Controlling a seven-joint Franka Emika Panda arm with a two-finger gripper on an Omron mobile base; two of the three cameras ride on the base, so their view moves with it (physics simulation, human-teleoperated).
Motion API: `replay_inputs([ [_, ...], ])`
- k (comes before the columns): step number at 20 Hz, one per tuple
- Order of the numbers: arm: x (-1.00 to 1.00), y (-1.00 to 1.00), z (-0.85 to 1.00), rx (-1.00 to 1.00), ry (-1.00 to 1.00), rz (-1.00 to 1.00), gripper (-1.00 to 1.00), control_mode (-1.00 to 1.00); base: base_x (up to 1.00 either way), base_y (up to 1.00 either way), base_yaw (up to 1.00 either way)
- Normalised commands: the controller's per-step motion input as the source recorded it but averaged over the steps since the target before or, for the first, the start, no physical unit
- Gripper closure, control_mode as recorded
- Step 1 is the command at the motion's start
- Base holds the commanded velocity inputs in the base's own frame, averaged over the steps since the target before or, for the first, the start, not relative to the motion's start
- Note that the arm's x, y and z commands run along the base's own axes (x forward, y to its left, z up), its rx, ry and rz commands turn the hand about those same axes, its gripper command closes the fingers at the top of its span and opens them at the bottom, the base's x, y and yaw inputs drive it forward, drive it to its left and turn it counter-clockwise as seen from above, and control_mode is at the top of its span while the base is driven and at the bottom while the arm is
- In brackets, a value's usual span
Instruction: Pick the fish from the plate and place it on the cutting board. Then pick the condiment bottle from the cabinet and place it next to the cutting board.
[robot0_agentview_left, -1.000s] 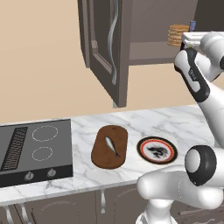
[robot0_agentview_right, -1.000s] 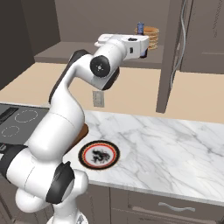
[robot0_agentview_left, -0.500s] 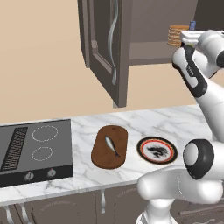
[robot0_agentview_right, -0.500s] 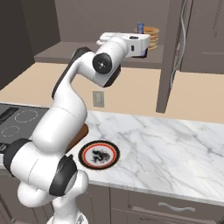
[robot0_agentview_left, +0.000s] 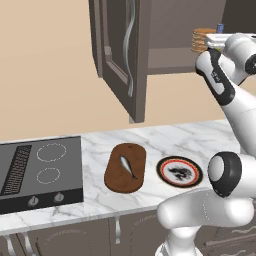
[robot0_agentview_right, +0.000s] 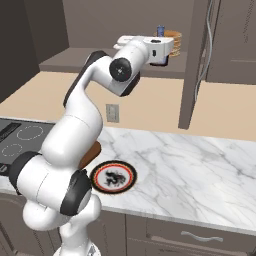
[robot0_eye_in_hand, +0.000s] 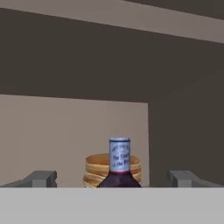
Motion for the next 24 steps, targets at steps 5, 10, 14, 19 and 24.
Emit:
replay_inputs([
  [5,0.13,-0.08,0.00,0.00,0.00,0.00,-1.00,-1.00,0.00,0.00,0.00],
  [10,0.14,-0.05,0.00,0.00,0.00,0.00,-1.00,-1.00,0.00,0.00,0.00],
  [14,0.15,-0.04,0.00,0.00,0.00,0.00,-1.00,-1.00,0.00,0.00,0.00],
  [19,0.15,-0.04,0.00,0.00,0.00,0.00,-1.00,-1.00,0.00,0.00,0.00],
  [24,0.14,-0.05,0.00,0.00,0.00,0.00,-1.00,-1.00,0.00,0.00,0.00],
])
